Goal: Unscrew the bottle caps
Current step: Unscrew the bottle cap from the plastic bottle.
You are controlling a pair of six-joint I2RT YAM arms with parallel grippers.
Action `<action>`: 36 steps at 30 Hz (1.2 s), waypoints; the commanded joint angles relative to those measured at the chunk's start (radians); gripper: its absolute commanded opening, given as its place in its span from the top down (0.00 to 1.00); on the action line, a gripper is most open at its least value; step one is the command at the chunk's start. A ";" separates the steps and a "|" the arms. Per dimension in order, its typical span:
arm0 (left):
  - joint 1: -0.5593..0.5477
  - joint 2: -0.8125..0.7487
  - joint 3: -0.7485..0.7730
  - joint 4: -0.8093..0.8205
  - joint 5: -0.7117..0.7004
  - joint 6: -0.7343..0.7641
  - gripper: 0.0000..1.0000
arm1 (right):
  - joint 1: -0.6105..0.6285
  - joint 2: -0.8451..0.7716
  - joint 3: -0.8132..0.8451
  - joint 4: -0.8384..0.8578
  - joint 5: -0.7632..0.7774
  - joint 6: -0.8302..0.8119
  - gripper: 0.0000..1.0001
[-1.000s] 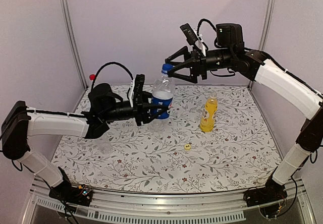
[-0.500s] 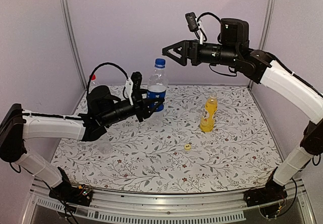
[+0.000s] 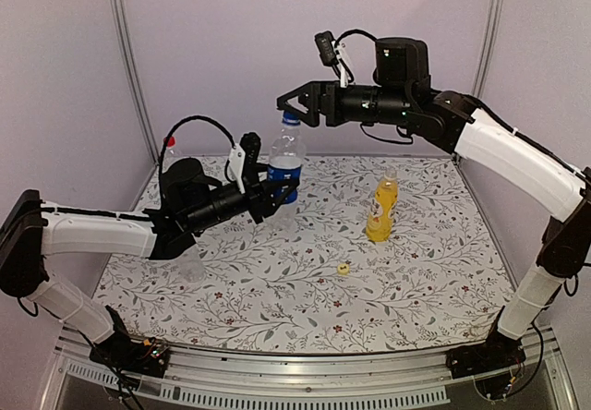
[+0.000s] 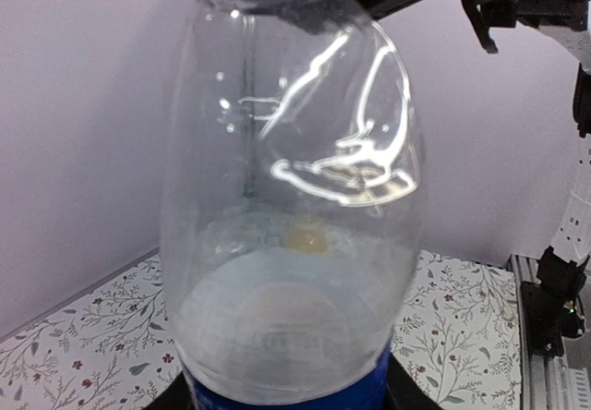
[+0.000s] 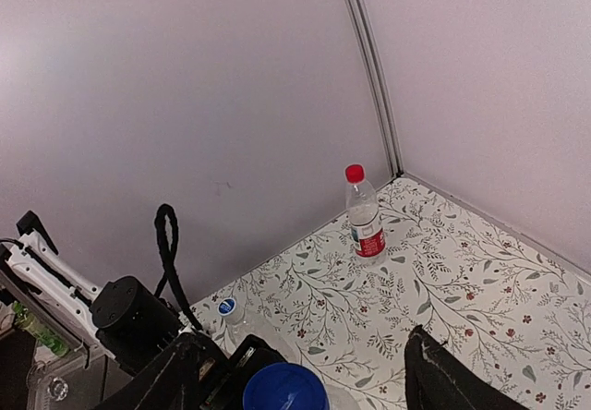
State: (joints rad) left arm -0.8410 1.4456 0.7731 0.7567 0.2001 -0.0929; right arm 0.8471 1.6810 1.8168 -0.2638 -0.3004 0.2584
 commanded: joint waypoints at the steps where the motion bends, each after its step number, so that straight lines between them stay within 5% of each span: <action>1: -0.012 -0.024 -0.001 -0.003 -0.013 0.016 0.57 | 0.013 0.029 0.034 -0.019 0.017 -0.001 0.28; 28: -0.013 -0.032 -0.003 -0.010 -0.018 0.019 0.57 | 0.021 0.024 0.016 -0.048 -0.004 -0.045 0.69; 36: -0.003 -0.044 -0.016 0.068 0.218 0.008 0.57 | -0.004 -0.045 -0.069 -0.049 -0.345 -0.406 0.79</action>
State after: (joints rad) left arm -0.8413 1.4307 0.7609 0.7429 0.2520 -0.0853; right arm 0.8516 1.6951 1.8019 -0.2844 -0.4171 0.0910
